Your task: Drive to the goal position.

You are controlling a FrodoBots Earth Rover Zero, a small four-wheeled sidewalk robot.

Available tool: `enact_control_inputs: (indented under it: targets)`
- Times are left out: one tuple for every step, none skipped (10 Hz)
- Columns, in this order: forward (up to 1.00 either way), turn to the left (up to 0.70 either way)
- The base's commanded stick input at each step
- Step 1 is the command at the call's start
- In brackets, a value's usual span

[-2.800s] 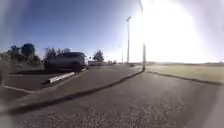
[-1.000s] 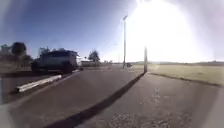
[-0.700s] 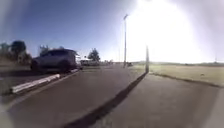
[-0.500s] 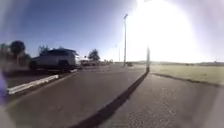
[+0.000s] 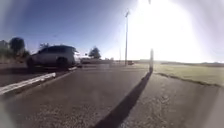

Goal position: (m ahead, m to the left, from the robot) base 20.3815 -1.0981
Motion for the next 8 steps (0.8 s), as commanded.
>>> enact_control_inputs:
  targets:
    - [0.7, 0.0]
    - [0.7, 0.0]
    - [0.7, 0.0]
    - [0.7, 0.0]
    - [0.7, 0.0]
    - [0.7, 0.0]
    - [0.7, 0.0]
    - [0.7, 0.0]
